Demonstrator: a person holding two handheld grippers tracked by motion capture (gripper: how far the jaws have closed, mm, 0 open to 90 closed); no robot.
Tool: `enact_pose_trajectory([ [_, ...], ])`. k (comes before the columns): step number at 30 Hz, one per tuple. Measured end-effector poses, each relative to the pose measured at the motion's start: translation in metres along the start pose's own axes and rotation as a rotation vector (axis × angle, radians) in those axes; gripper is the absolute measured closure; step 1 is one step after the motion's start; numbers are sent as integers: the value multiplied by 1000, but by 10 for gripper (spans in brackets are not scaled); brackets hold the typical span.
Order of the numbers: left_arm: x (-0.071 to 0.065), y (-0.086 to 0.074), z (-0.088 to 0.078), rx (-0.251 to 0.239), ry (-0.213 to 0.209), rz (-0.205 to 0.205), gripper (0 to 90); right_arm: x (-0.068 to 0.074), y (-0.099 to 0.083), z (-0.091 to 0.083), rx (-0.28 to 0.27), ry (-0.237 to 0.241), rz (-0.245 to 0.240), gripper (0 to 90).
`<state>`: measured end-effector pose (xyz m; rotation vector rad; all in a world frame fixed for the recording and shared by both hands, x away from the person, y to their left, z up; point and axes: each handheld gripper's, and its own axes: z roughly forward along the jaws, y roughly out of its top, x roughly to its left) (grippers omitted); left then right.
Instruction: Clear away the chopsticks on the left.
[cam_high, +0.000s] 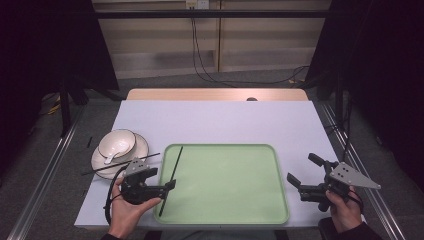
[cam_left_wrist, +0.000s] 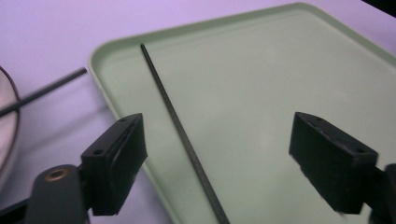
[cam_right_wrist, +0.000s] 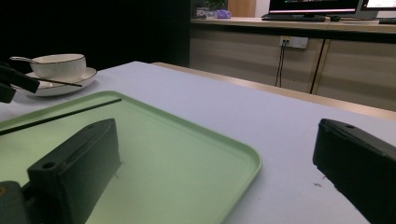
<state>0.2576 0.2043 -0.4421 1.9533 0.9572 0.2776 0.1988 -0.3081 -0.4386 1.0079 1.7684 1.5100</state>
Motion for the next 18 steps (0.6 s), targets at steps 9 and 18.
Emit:
enact_pose_trajectory([
  [9,20,-11,-35,-71,-39,65,52,0,0,1,3,-8,1,2],
  [18,45,-17,-66,-93,-8,123,43,0,0,0,5,-7,1,2],
])
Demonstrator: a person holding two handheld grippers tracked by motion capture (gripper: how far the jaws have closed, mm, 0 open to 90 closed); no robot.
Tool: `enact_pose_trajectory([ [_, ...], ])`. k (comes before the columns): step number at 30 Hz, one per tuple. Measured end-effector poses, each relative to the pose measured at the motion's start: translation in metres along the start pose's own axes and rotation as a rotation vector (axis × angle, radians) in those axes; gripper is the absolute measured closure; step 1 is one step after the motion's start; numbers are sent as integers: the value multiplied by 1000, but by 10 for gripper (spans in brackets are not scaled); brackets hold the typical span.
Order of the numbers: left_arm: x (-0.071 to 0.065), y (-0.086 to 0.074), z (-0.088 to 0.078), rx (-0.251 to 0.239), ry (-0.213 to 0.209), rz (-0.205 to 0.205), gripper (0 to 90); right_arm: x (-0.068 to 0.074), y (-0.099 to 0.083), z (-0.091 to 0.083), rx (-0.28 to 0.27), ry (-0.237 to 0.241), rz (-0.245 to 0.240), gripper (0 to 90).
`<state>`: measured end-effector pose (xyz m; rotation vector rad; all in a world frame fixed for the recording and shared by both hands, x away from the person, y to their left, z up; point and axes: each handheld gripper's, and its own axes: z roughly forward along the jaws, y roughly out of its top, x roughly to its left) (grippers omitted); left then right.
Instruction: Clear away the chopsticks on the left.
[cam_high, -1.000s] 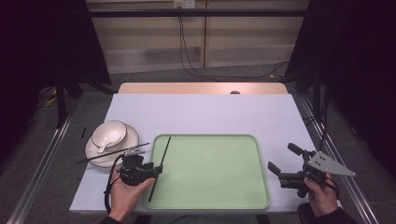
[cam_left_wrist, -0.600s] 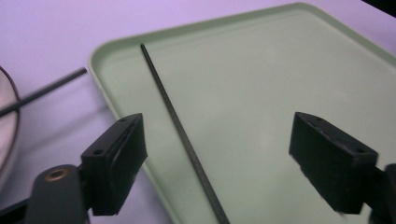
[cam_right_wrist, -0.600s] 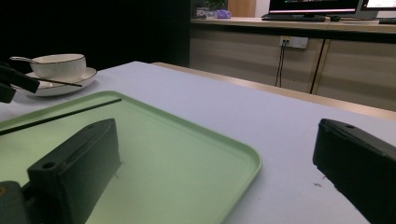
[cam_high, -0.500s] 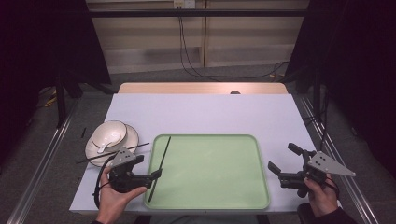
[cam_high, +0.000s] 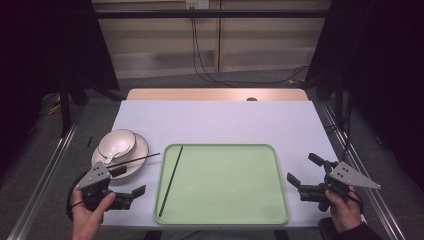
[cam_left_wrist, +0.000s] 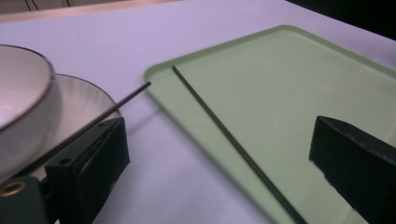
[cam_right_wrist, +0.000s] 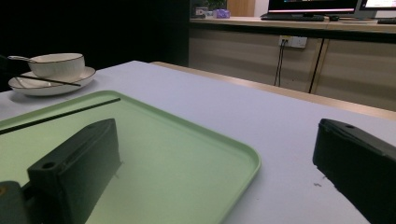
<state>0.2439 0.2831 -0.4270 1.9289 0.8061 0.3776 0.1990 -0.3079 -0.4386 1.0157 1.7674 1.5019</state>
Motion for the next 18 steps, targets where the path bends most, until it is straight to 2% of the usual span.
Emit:
enact_pose_trajectory([
  [1,3,0,-2,7,5,17,28,0,0,0,-2,-3,-1,2],
  [6,20,-5,-12,20,14,37,25,0,0,0,-2,-3,-1,2],
  [8,26,-6,-17,24,27,29,25,0,0,0,-3,-5,3,2],
  [9,30,-7,-19,23,19,32,26,0,0,0,-2,-4,6,2],
  [11,38,-8,-23,36,34,37,37,0,0,0,0,-7,2,2],
  [12,43,-8,-25,39,26,39,37,0,0,0,0,-7,2,2],
  [14,53,-8,-28,72,42,48,60,1,0,0,0,-7,-1,2],
  [18,74,-12,-34,81,46,14,79,0,0,0,1,-8,3,2],
])
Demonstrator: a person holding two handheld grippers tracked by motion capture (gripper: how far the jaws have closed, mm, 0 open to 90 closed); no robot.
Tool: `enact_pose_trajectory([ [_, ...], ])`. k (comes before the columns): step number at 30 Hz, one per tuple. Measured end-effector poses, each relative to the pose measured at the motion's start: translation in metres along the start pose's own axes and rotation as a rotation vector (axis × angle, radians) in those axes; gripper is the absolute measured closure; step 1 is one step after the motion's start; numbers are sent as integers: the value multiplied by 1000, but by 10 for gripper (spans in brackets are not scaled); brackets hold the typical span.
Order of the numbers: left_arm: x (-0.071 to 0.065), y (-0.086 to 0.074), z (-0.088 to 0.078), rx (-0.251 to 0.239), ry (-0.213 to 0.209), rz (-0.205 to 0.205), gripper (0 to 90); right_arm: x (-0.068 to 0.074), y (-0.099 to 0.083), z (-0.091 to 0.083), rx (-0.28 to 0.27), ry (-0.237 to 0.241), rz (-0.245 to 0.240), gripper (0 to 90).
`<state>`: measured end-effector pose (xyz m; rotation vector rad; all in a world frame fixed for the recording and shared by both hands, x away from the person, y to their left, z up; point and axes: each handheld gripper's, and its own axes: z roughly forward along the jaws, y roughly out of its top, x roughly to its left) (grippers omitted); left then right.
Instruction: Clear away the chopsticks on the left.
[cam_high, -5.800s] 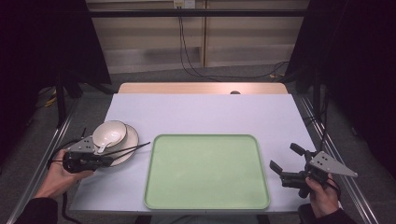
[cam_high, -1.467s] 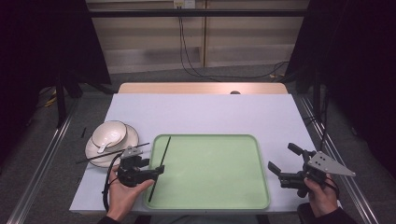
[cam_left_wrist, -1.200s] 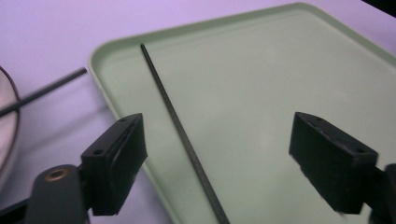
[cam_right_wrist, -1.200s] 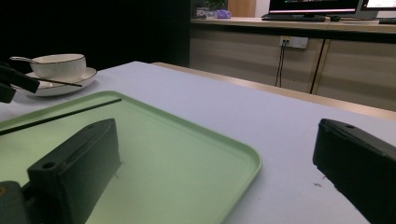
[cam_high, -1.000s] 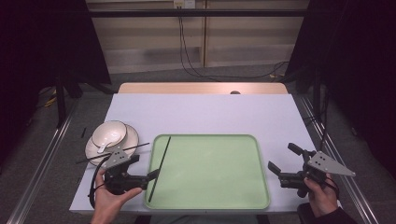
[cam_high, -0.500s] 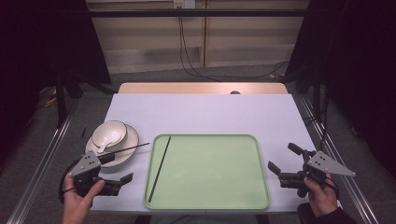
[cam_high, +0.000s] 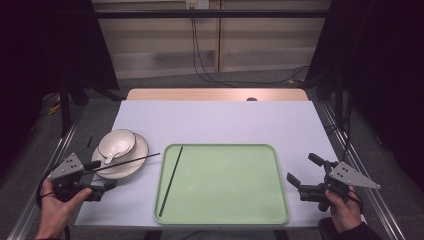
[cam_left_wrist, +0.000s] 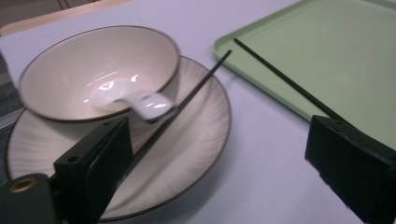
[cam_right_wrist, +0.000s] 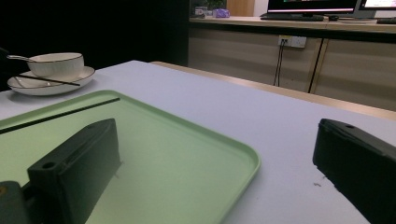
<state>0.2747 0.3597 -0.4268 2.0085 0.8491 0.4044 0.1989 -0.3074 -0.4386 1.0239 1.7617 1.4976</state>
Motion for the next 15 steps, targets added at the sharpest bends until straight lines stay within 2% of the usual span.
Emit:
enact_pose_trajectory([
  [1,5,-1,-1,2,-6,-7,81,0,0,0,-1,3,1,2],
  [4,15,-2,-2,34,-11,27,123,0,0,1,-2,3,-8,2],
  [5,18,-2,-2,39,-20,25,124,0,0,1,1,0,-5,2],
  [6,21,-2,-2,39,-9,11,125,0,0,0,0,1,-6,2],
  [8,26,-3,-1,50,-10,20,130,0,0,0,0,0,-5,2],
  [9,29,-4,0,50,-15,38,176,0,0,0,1,0,-5,2],
  [10,31,-4,1,61,-13,55,178,0,0,0,1,0,-6,2],
  [12,36,-5,7,83,-29,43,201,0,0,1,0,-2,-6,2],
  [14,40,-6,11,99,12,42,226,0,0,0,0,-2,-6,2],
  [15,42,-6,13,105,4,41,282,0,0,0,1,-1,-7,2],
])
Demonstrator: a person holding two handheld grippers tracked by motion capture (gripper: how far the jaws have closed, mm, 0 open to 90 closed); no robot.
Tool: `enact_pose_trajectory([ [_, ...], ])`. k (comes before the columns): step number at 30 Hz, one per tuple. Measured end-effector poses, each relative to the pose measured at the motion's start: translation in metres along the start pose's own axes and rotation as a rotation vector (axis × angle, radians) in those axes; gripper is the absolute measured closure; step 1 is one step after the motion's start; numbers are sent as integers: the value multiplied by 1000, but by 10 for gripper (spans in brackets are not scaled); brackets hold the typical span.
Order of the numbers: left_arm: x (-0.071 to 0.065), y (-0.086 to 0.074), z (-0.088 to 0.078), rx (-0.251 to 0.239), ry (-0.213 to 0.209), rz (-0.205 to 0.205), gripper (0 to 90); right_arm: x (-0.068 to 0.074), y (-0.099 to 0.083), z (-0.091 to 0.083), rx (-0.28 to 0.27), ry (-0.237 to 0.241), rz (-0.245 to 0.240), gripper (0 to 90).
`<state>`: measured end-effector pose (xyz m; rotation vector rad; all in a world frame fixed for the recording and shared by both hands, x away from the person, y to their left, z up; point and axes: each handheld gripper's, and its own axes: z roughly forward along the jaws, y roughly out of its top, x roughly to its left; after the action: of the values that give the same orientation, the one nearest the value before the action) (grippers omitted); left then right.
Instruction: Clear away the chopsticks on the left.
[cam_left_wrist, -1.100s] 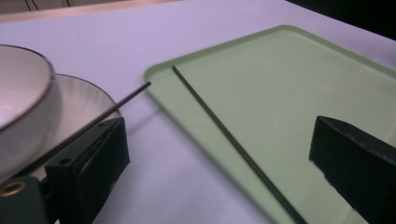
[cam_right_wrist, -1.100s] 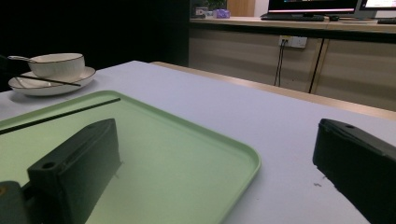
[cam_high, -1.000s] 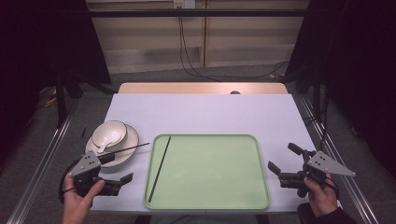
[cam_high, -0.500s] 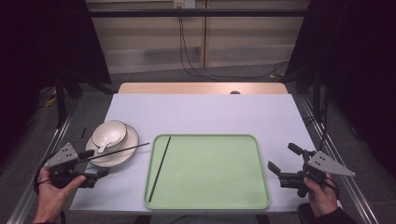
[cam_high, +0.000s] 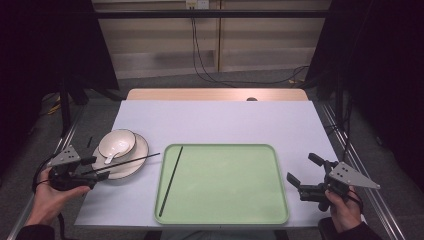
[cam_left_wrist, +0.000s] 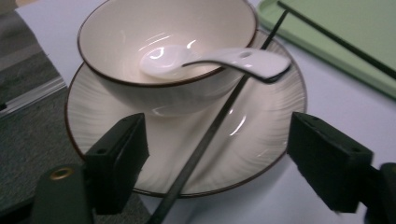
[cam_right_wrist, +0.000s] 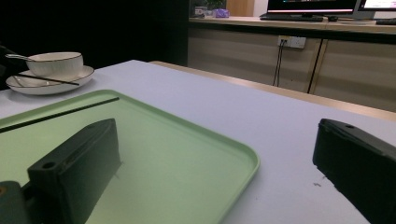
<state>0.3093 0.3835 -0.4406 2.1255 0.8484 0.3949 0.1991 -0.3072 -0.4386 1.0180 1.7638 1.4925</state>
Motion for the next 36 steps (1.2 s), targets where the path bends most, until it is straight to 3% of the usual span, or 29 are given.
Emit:
enact_pose_trajectory([
  [1,2,0,1,-7,1,17,282,0,0,0,0,0,0,2],
  [5,5,2,7,41,-25,54,469,0,0,1,-2,1,-4,2],
  [7,5,3,10,41,-30,47,482,0,0,1,-2,1,-4,2],
  [8,5,2,11,42,-22,40,551,0,0,1,-2,-1,-5,2],
  [14,6,0,15,67,-32,56,643,-1,-1,1,10,11,-5,3],
  [17,5,1,17,97,-34,92,672,0,0,1,11,11,-4,3],
  [20,5,2,18,104,-53,84,690,0,-1,1,9,11,-6,3],
  [25,3,3,22,140,-63,124,728,-1,-1,1,9,9,-5,3],
  [31,-2,4,25,143,-83,138,816,-1,-1,1,9,9,-6,3],
  [36,-3,4,23,132,-114,119,852,-1,-1,1,7,8,-8,3],
])
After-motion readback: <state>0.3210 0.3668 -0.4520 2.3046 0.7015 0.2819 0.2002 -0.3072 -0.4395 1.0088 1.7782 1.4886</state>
